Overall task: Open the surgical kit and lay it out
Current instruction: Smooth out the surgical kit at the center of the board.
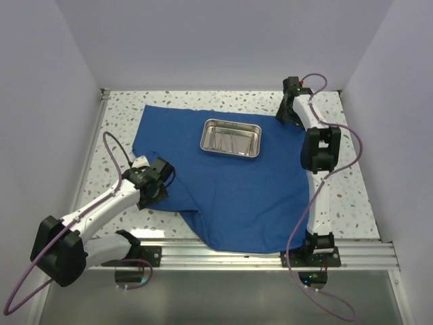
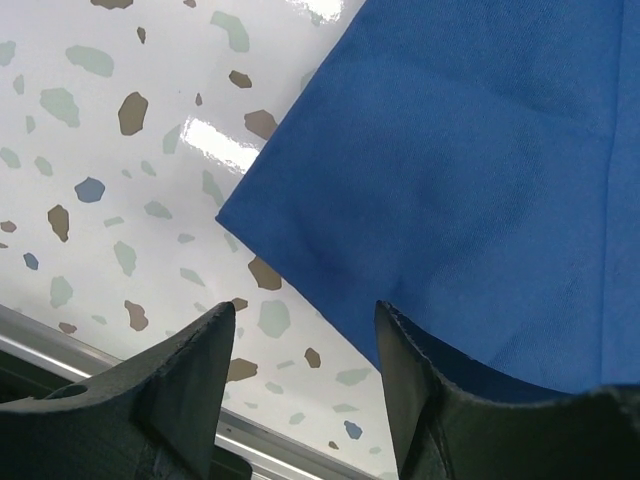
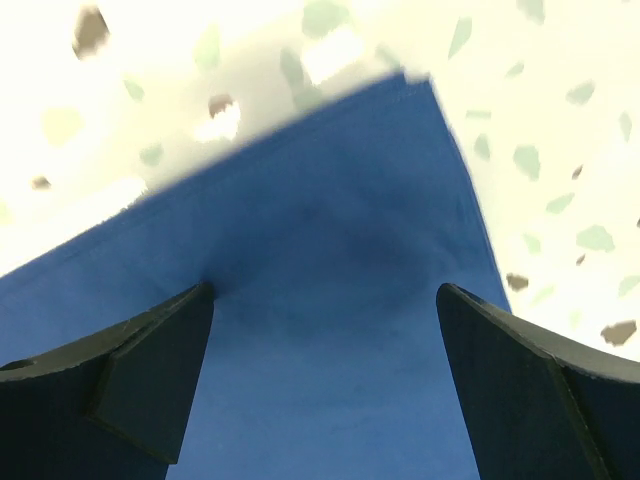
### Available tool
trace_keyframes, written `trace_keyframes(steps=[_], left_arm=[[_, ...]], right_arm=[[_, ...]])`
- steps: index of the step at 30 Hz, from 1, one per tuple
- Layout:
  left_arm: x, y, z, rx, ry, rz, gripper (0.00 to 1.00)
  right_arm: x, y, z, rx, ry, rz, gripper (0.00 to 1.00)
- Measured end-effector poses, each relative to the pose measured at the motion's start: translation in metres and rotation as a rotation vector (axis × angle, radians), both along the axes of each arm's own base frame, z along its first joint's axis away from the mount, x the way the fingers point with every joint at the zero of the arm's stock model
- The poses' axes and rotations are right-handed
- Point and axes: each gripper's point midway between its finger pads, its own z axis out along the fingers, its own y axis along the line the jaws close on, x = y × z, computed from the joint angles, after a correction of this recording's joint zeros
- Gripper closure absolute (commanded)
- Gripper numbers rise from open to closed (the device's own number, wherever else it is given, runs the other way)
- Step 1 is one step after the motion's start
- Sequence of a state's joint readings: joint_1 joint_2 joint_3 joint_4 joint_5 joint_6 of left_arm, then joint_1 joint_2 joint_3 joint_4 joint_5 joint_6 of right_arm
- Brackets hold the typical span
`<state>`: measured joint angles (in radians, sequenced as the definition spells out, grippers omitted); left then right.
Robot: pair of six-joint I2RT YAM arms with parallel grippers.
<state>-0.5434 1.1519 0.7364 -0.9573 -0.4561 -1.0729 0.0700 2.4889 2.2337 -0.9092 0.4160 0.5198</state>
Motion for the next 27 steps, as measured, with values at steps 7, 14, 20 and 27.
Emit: trace_keyframes(steps=[7, 14, 20, 27], left_arm=[[-0.006, 0.001, 0.002, -0.021, -0.005, 0.013, 0.38], [-0.009, 0.002, -0.001, -0.008, 0.020, 0.014, 0.38], [-0.011, 0.003, -0.007, 0.013, 0.054, 0.012, 0.38], [-0.012, 0.004, -0.008, 0.025, 0.073, 0.011, 0.38]], right_arm=[[0.017, -0.011, 0.001, -0.008, -0.039, -0.010, 0.39], [0.017, 0.003, -0.008, 0.098, -0.089, -0.020, 0.59], [0.001, 0.017, -0.012, 0.259, -0.121, -0.059, 0.99], [0.004, 0.021, -0.010, 0.305, -0.114, -0.058, 1.00]])
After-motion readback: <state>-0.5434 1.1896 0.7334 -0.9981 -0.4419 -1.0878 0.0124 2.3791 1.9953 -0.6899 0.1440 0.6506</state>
